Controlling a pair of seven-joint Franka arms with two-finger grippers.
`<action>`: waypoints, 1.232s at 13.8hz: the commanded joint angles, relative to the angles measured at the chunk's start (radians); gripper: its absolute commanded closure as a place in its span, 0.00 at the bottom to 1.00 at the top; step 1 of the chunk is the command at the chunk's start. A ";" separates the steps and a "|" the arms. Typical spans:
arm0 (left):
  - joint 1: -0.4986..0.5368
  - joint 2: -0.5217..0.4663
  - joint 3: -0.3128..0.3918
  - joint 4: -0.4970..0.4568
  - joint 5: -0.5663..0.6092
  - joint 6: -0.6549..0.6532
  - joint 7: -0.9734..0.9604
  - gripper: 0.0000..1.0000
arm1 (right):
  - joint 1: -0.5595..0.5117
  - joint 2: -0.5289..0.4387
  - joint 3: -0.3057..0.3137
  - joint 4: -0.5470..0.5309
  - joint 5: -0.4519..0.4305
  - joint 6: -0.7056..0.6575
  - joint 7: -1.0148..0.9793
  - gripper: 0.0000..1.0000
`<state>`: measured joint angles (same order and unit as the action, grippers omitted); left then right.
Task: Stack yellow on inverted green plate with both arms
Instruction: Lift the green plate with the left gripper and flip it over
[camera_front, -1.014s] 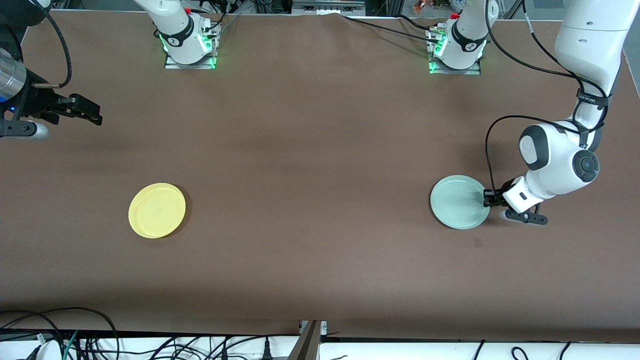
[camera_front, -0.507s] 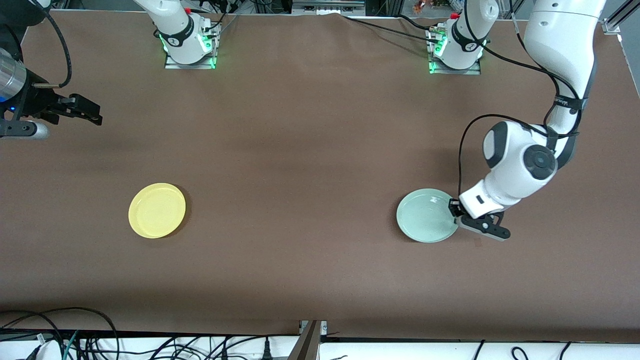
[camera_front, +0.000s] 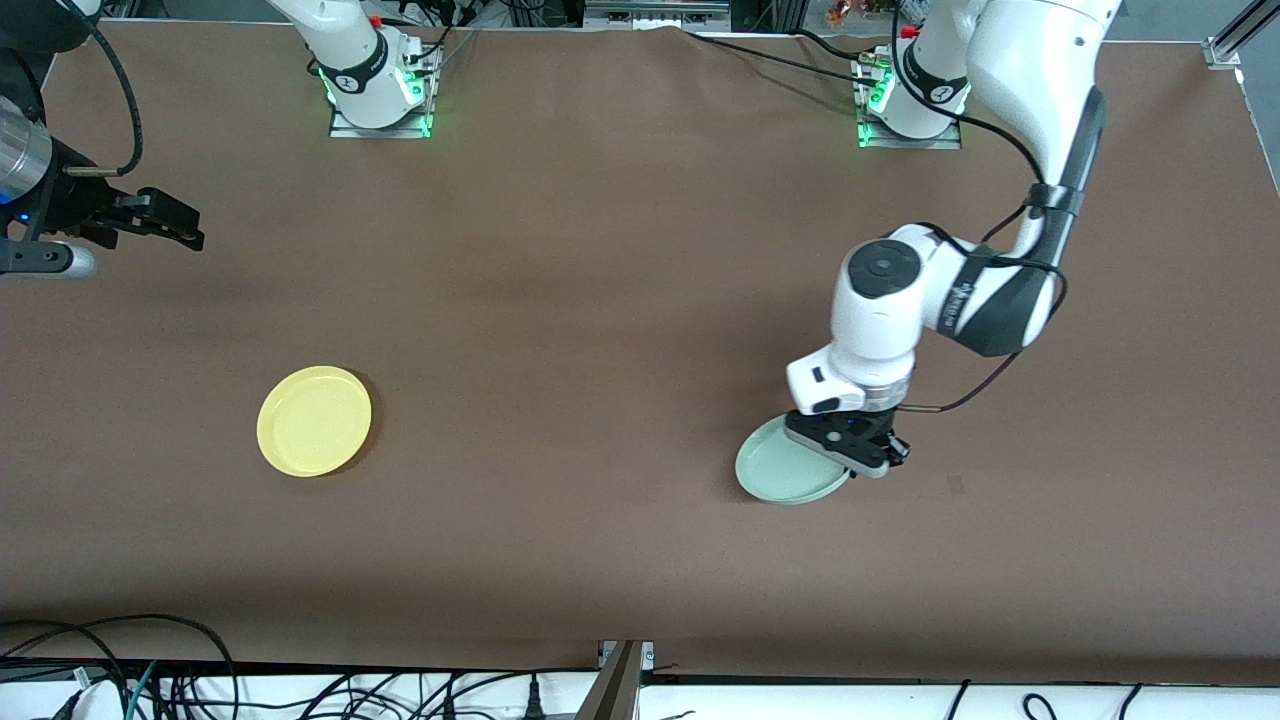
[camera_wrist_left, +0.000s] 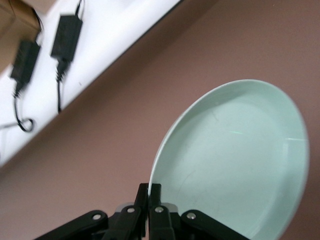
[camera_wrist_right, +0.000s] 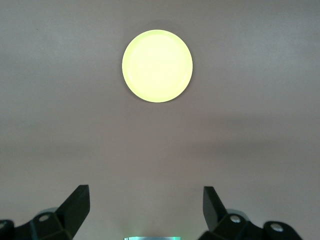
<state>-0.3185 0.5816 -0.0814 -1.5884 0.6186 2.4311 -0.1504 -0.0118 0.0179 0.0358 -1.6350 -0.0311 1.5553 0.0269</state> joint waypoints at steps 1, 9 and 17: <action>-0.072 0.093 0.012 0.181 0.175 -0.096 -0.032 1.00 | -0.010 -0.019 0.004 -0.017 0.011 -0.001 -0.002 0.00; -0.319 0.236 0.015 0.375 0.587 -0.469 -0.230 1.00 | -0.011 -0.019 0.003 -0.019 0.011 -0.001 -0.002 0.00; -0.528 0.434 0.023 0.487 0.799 -0.737 -0.313 1.00 | -0.011 -0.019 0.000 -0.019 0.013 -0.004 -0.002 0.00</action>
<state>-0.8105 0.9495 -0.0755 -1.1774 1.3741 1.7550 -0.4458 -0.0124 0.0179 0.0326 -1.6355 -0.0311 1.5551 0.0269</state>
